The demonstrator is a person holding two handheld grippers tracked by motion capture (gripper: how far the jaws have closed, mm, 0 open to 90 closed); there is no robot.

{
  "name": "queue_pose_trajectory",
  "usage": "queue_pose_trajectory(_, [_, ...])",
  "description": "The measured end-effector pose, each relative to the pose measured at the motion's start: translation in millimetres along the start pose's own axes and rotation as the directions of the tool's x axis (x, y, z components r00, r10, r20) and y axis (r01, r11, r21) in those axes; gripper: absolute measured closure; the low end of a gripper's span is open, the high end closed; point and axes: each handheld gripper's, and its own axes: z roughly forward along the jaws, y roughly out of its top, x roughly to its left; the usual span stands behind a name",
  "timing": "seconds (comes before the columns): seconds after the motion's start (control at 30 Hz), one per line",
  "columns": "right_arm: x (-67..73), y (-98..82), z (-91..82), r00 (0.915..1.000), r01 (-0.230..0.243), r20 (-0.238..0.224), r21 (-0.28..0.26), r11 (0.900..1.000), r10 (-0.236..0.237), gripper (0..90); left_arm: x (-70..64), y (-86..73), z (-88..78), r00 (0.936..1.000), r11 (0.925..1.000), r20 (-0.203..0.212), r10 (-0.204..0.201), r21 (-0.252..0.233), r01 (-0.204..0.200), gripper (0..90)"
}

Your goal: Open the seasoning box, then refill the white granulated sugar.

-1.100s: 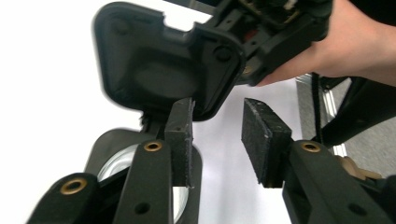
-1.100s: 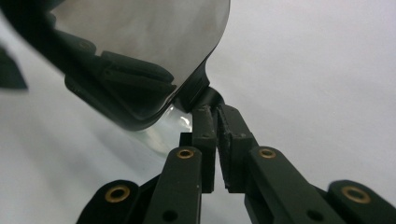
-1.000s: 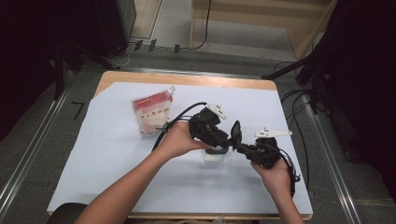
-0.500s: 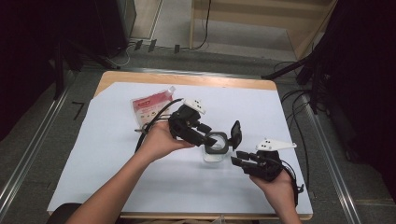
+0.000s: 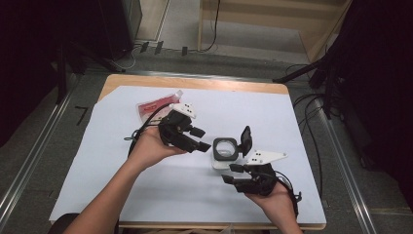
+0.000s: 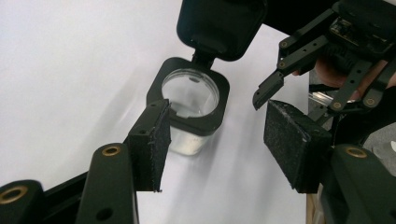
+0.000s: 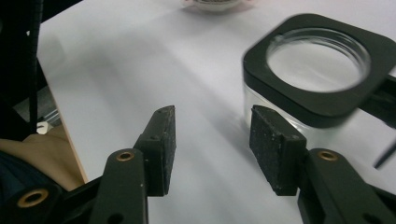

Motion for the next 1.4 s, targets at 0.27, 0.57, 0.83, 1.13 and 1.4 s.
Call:
queue_pose_trajectory(0.27, [10.3, 8.4, 13.4, 0.9984, 0.05, -0.027, 0.01, 0.999, -0.049, 52.7, 4.8, -9.1, -22.5, 0.9993, 0.9992, -0.022, -0.03, -0.026, 0.03, 42.2])
queue_pose_trajectory(0.57, [18.4, 18.6, 31.3, 0.9954, 0.085, -0.046, 0.03, 0.996, -0.084, 52.1, 13.2, -24.6, -43.5, 0.994, 0.9985, -0.096, -0.052, -0.024, 0.05, 42.6])
queue_pose_trajectory(0.83, [23.8, 40.0, 54.6, 0.9914, 0.107, -0.082, 0.061, 0.992, -0.102, 52.5, 21.9, -37.6, -62.1, 0.9882, 0.996, -0.127, -0.085, -0.04, 0.08, 42.9])
queue_pose_trajectory(1.13, [24.9, 53.0, 77.2, 0.9914, 0.097, -0.094, 0.063, 0.993, -0.091, 52.5, 32.1, -48.9, -71.7, 0.9819, 0.9943, -0.157, -0.105, -0.033, 0.101, 43.3])
queue_pose_trajectory(1.4, [31.3, 50.1, 85.8, 0.9875, 0.125, -0.105, 0.074, 0.989, -0.117, 52.4, 39.6, -60.4, -82.9, 0.9751, 0.9911, -0.178, -0.132, -0.039, 0.127, 43.5])
